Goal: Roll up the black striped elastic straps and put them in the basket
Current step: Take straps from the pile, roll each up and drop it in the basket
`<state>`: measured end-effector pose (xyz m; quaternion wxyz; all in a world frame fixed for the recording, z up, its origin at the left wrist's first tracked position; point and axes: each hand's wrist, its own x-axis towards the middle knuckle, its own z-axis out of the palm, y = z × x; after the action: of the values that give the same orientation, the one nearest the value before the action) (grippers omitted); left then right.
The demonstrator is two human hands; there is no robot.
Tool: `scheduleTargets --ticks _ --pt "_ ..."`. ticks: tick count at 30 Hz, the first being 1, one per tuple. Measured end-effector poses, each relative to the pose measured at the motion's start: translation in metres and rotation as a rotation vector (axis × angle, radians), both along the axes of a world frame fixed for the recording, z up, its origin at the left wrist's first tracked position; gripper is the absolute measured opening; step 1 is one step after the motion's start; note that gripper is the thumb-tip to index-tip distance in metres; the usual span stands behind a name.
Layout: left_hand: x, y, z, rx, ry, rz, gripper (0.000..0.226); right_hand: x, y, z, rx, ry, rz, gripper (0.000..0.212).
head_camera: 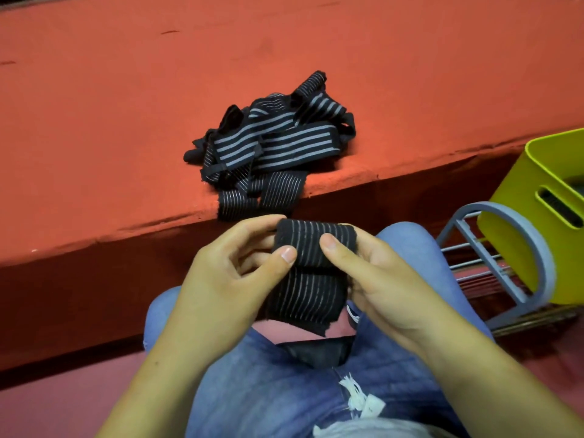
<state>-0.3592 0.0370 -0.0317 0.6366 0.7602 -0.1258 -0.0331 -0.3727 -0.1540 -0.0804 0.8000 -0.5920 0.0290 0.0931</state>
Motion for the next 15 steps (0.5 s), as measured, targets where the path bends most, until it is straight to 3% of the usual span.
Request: scheduleTargets --ticks 9,15 --pt "0.006 -0.003 -0.009 -0.006 -0.004 -0.028 0.031 0.003 -0.005 -0.001 -0.039 0.066 -0.011 0.063" --pt "0.008 -0.005 -0.017 0.013 0.017 -0.022 0.03 0.002 -0.006 -0.005 0.069 0.126 0.016 0.05"
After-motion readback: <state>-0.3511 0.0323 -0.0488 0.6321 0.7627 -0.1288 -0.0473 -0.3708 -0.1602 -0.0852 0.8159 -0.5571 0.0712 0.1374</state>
